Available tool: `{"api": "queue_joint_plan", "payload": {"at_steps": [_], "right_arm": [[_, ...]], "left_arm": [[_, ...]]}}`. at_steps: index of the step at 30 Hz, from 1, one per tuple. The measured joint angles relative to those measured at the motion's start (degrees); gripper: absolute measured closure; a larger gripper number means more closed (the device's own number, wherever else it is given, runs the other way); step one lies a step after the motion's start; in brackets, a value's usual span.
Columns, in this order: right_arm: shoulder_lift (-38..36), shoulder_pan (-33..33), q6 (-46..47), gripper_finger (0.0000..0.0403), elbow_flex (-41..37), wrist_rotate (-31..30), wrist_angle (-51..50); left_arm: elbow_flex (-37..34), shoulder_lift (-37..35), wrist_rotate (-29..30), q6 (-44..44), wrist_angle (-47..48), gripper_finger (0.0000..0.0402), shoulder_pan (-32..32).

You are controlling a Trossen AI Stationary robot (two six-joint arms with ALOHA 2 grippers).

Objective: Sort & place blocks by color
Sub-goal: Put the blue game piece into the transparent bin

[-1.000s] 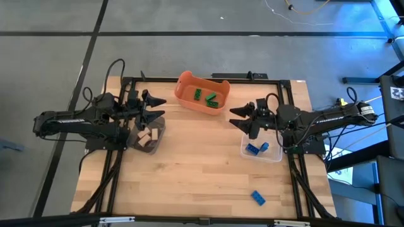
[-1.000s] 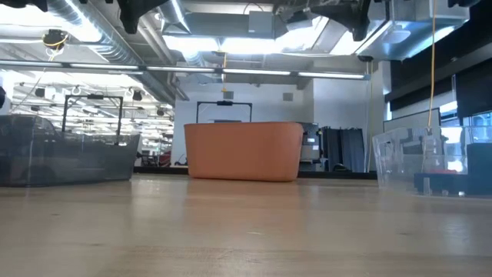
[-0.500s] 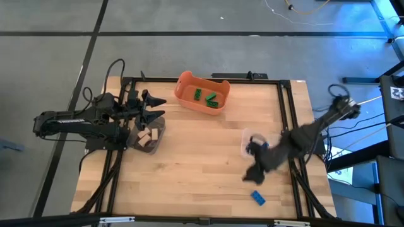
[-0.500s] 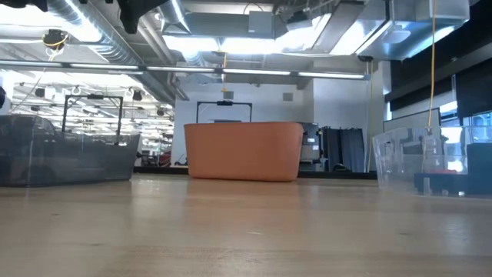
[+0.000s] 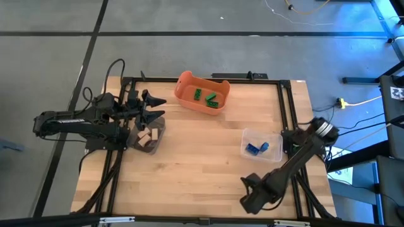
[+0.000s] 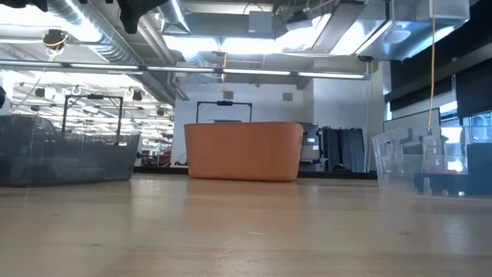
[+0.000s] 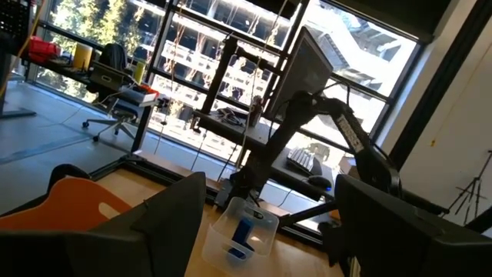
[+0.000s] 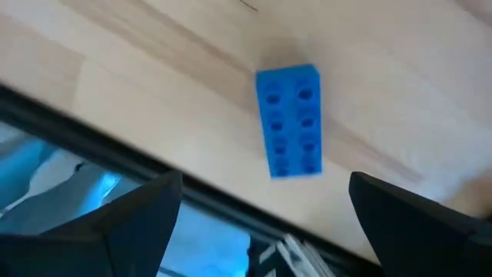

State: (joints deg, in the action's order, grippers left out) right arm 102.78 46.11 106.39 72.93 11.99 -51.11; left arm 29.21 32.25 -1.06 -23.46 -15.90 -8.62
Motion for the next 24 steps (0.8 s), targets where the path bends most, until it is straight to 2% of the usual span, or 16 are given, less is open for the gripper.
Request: {"api": "queue_joint_plan", "payload": {"at_steps": [5, 11, 15, 19, 21, 24], "right_arm": [[5.5, 0.1, -0.2, 0.0029, 0.0, -0.1, 0.7], [8.7, 0.1, -0.8, 0.0029, 0.0, -0.3, 0.8], [10.0, 0.3, -3.1, 0.0047, 0.0, -0.3, 2.3], [10.4, 0.3, -3.4, 0.0104, -0.4, 0.2, 3.4], [10.3, 0.2, -3.8, 0.0152, -1.5, 1.0, 5.5], [9.7, 0.2, -6.7, 0.0246, -2.9, 2.1, 5.9]], "left_arm": [[0.0, 0.0, 0.0, 0.0, 0.0, 0.0119, 0.0], [0.0, 0.0, 0.1, 0.0, 0.0, 0.0119, 0.0], [0.0, 0.0, 0.3, 0.0, 0.0, 0.0119, 0.0], [0.0, 0.0, 0.3, 0.0, 0.0, 0.0119, 0.0], [0.0, 0.0, 0.3, -0.1, 0.0, 0.0119, 0.0], [0.0, 0.0, 0.5, -0.1, 0.0, 0.0119, 0.0]]}}
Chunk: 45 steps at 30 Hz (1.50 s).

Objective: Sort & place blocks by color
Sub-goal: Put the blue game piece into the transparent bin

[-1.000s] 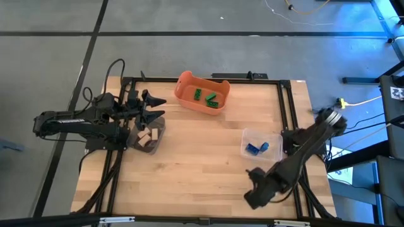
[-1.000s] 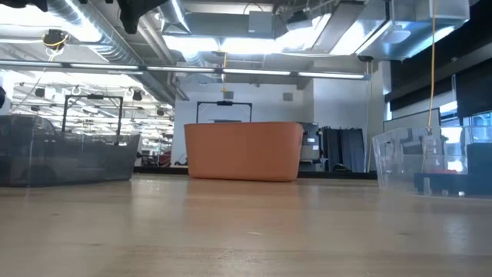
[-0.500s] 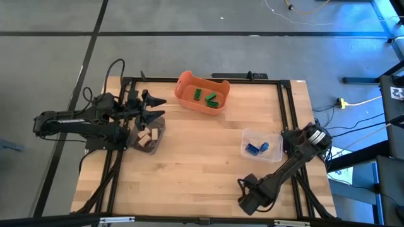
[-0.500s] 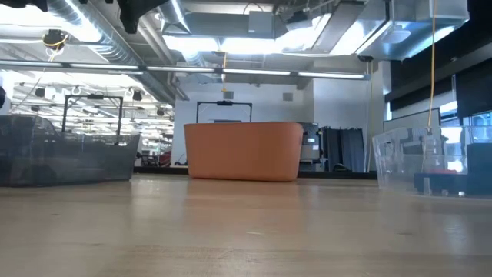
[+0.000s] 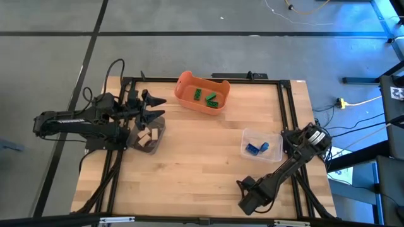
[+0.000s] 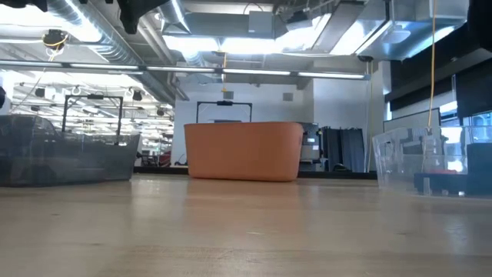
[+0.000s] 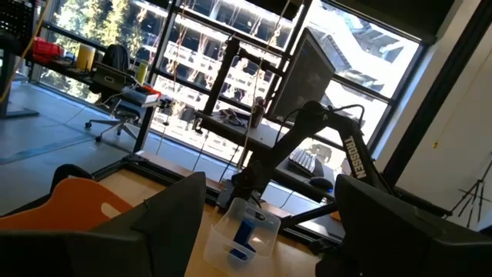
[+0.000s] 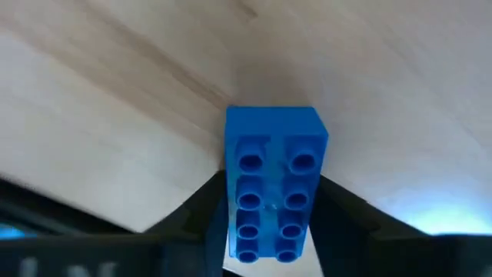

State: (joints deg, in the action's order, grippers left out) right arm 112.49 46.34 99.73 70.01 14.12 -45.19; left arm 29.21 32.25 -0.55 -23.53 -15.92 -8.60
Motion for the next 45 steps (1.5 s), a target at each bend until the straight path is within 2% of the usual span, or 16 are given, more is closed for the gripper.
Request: {"api": "queue_joint_plan", "payload": {"at_steps": [1, 5, 8, 10, 14, 17, 21, 23, 27, 31, 35, 40, 45], "right_arm": [[-0.5, 0.1, -1.9, 0.0267, -0.5, 0.2, 0.2], [-5.9, 1.4, -5.5, 0.0261, -5.3, -2.9, -0.8], [-13.9, 2.0, -5.5, 0.0261, -11.4, -6.4, 5.8], [-19.8, 2.0, -5.8, 0.0261, -17.4, -12.0, 14.5], [-30.7, -0.9, -9.2, 0.0261, -29.0, -26.7, 42.0], [-34.9, -7.0, -18.6, 0.0261, -35.0, -31.5, 54.5], [-37.7, -18.6, -35.0, 0.0261, -37.0, -32.5, 64.9], [-37.7, -25.0, -43.1, 0.0261, -37.0, -31.5, 69.5], [-37.9, -36.0, -55.9, 0.0261, -35.2, -25.3, 78.5], [-38.0, -43.1, -65.1, 0.0261, -30.2, -18.4, 78.0], [-38.0, -45.9, -69.3, 0.0261, -24.1, -12.7, 68.3], [-38.0, -46.0, -74.4, 0.0261, -18.0, -11.9, 55.7], [-38.0, -46.0, -75.5, 0.0261, -17.2, -11.9, 54.3]], "left_arm": [[0.0, 0.0, 0.2, 0.0, 0.0, 0.0119, 0.0], [0.0, 0.0, 0.4, -0.3, 0.0, 0.0119, 0.0], [0.0, 0.0, 0.4, -0.3, 0.0, 0.0119, 0.0], [0.0, 0.0, 0.4, -0.3, 0.0, 0.0119, 0.0], [0.0, 0.0, 0.4, -0.3, 0.0, 0.0119, 0.0], [0.0, 0.0, 0.4, -0.3, 0.0, 0.0119, 0.0], [0.0, 0.0, 0.3, -0.3, 0.1, 0.0119, 0.0], [0.0, 0.0, 0.3, -0.4, 0.5, 0.0119, 0.0], [0.0, 0.0, 0.3, -1.8, 0.7, 0.0119, 0.0], [0.0, 0.0, -0.4, -3.4, 1.1, 0.0119, 0.0], [0.0, 0.0, -0.7, -3.5, 1.2, 0.0119, 0.0], [0.0, 0.0, -0.7, -3.5, 1.4, 0.0119, 0.0], [0.0, 0.0, -0.7, -3.5, 1.4, 0.0119, 0.0]]}}
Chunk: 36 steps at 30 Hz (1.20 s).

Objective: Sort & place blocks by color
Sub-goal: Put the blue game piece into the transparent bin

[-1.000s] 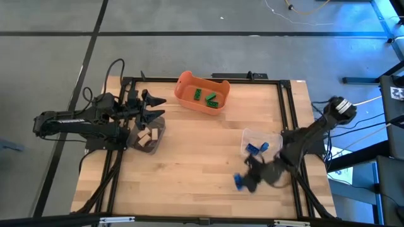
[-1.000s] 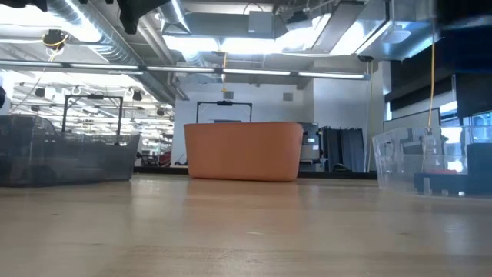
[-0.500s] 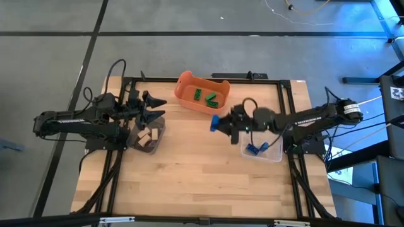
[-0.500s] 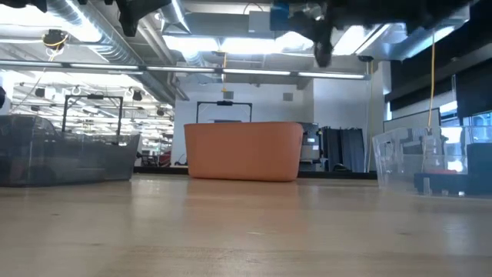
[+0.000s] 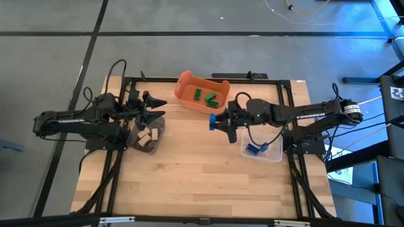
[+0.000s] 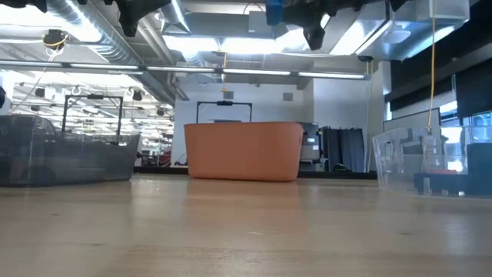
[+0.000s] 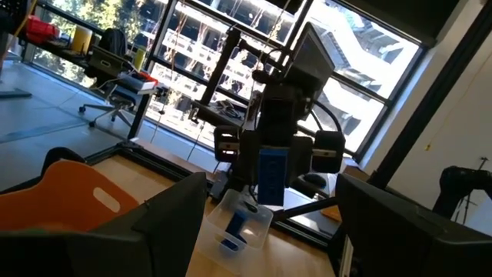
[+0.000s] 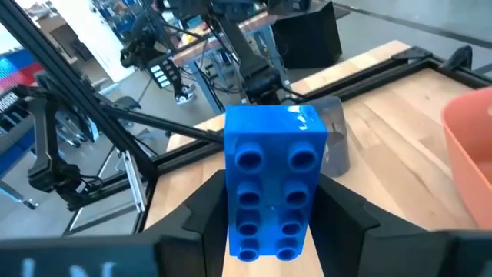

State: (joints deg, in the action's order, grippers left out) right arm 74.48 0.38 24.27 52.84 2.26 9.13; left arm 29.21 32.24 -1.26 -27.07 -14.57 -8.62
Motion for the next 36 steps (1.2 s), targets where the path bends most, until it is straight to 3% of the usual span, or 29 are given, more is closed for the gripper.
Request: {"api": "queue_joint_plan", "payload": {"at_steps": [8, 15, 17, 21, 24, 28, 34, 36], "right_arm": [[0.0, 0.0, 0.8, 0.0261, 0.6, -0.6, -5.5], [0.1, 3.0, 5.0, 0.0261, 13.1, -3.5, -54.4], [0.1, 4.1, 10.0, 0.0261, 13.3, -3.5, -67.5], [0.2, 7.8, 18.6, 0.0261, 8.4, -2.9, -80.7], [0.2, 9.9, 24.6, 0.0261, 2.2, -2.0, -78.1], [0.2, 10.3, 30.2, 0.0261, -4.7, -3.1, -67.3], [0.4, 10.2, 37.0, 0.0261, -8.1, -10.8, -65.8], [0.2, 10.2, 37.1, 0.0236, -8.2, -10.5, -64.9]], "left_arm": [[0.0, 0.0, 0.0, 0.1, 0.0, 0.0119, 0.0], [0.0, 0.0, 0.0, 0.2, 0.0, 0.0119, 0.0], [0.0, 0.0, 0.0, 0.2, 0.0, 0.0119, 0.0], [0.0, 0.0, 0.0, 0.2, 0.0, 0.0119, 0.0], [0.0, 0.0, 0.0, 0.6, 0.0, 0.0119, 0.0], [0.0, 0.0, 0.0, 0.6, 0.0, 0.0119, 0.0], [0.0, 0.0, 0.0, 0.6, 0.0, 0.0119, 0.0], [0.0, 0.0, 0.1, 0.6, 0.0, 0.0119, 0.0]]}}
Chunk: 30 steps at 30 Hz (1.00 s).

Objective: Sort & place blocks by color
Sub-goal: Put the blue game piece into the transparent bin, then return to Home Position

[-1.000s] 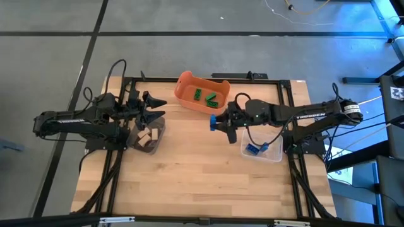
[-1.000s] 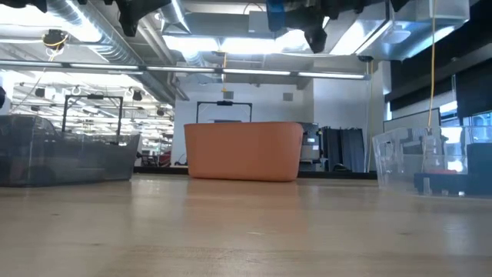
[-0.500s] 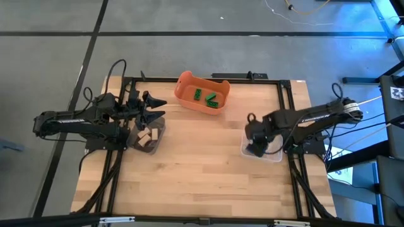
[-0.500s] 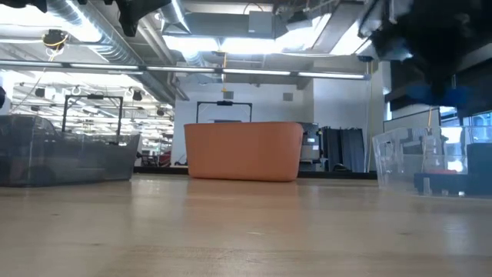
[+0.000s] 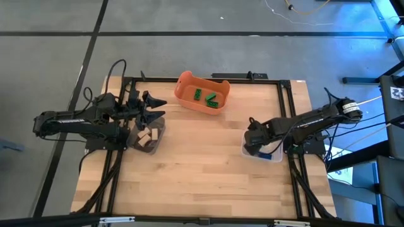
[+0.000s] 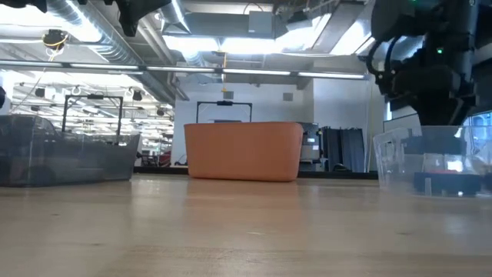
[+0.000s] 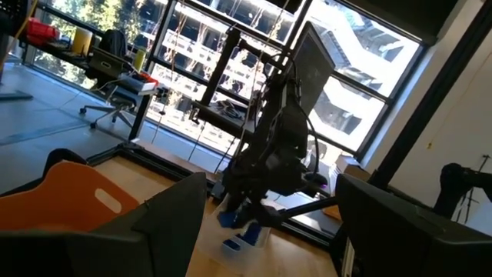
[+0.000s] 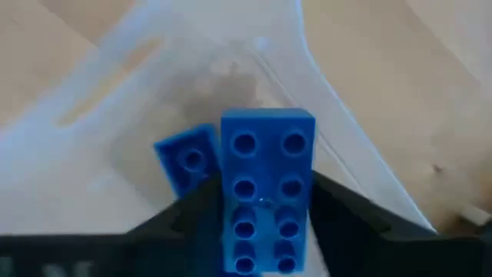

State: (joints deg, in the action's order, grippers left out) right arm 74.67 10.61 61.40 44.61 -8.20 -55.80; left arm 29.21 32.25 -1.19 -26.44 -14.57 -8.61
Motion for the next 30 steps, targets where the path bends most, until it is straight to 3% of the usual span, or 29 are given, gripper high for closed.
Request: {"api": "queue_joint_plan", "payload": {"at_steps": [6, 13, 15, 21, 24, 27, 30], "right_arm": [[0.1, 0.0, -0.2, 0.0132, -0.2, 0.2, 0.2], [-2.0, 0.3, -1.2, 0.0107, -0.2, 2.2, 1.4], [-3.1, 0.5, -2.1, 0.0107, -0.2, 2.2, 8.3], [-2.3, -0.5, -9.8, 0.0105, -1.7, 3.5, 47.8], [-1.1, -2.9, -15.2, 0.0105, -1.5, 3.3, 62.8], [-1.0, -5.3, -21.8, 0.0105, 0.2, 3.2, 71.8], [-1.9, -7.3, -29.7, 0.0105, 3.6, 3.2, 72.8]], "left_arm": [[0.0, 0.0, 0.0, 0.0, 0.5, 0.0119, 0.0], [0.0, 0.0, 0.0, 0.0, 0.5, 0.0119, 0.0], [0.0, 0.0, 0.0, 0.0, 0.5, 0.0119, 0.0], [0.0, 0.0, 0.0, -0.1, 0.5, 0.0119, 0.0], [0.0, 0.0, 0.0, -0.1, 0.5, 0.0119, 0.0], [0.0, 0.0, 0.0, -0.1, 0.5, 0.0119, 0.0], [0.0, 0.0, 0.0, -0.5, 0.5, 0.0119, 0.0]]}}
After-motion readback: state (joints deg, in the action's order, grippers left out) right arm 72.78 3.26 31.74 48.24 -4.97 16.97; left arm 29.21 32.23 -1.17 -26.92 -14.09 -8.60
